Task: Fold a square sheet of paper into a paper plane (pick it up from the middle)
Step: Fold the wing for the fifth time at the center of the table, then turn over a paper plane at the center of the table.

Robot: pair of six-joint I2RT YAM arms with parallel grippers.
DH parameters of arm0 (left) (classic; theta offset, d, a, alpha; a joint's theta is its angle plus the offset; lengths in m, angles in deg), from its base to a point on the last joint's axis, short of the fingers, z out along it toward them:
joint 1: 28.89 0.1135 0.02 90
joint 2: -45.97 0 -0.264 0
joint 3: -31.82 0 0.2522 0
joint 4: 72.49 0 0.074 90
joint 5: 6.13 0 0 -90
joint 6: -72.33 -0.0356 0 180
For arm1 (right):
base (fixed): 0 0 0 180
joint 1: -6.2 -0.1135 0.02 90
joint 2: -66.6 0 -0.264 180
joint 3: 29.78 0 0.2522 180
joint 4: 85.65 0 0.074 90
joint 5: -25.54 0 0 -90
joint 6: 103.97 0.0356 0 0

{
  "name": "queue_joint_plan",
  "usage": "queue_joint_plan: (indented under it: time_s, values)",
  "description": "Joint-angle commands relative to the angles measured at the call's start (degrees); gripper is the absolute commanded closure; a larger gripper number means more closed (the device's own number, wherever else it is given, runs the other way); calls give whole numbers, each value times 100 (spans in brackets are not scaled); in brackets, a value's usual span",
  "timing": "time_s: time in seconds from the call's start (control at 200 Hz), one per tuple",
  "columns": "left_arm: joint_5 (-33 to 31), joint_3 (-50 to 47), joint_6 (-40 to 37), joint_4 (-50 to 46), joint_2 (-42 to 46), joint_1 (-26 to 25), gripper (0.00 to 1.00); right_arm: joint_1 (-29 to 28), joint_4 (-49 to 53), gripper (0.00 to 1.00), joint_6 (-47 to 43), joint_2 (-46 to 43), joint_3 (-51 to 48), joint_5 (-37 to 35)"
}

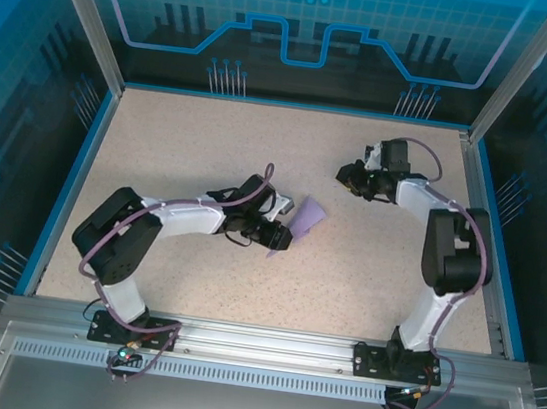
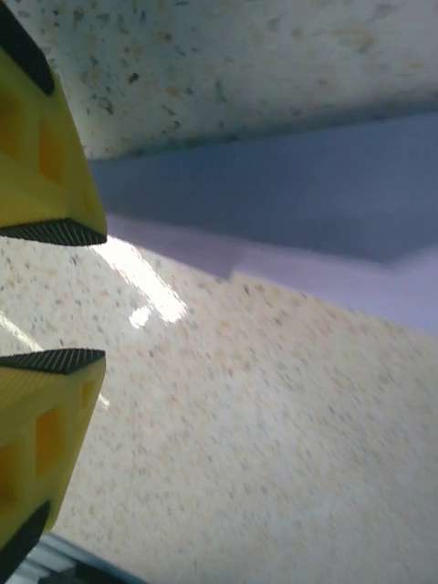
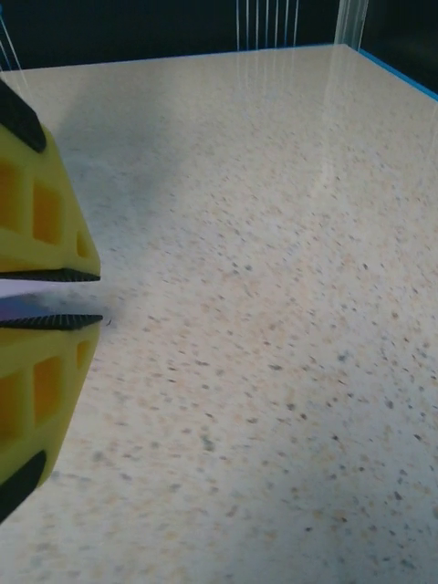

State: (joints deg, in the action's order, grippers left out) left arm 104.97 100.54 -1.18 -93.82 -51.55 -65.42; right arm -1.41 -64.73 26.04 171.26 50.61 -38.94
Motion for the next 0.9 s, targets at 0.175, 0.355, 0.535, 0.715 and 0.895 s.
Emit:
queue_joint_plan:
  time_s: [0.175, 0.355, 0.535, 0.715, 0.895]
  values:
    - [-895, 652, -271, -962, 125, -51, 52, -146, 312, 69, -230, -1111, -1151, 92]
    - [-985, 862, -350, -1032, -84, -89, 50, -248, 313, 64, -204, -1494, -1587, 173]
    - [-800, 1050, -399, -1062, -457, -106, 50, -378, 334, 61, -239, -1681, -1931, 157]
    - [-1144, 1097, -403, -1080, -740, -106, 52, -517, 278, 60, -171, -1782, -2163, 117]
    - [-1231, 1118, -401, -1075, -887, -103, 64, -703, 253, 60, -111, -1827, -2258, 110]
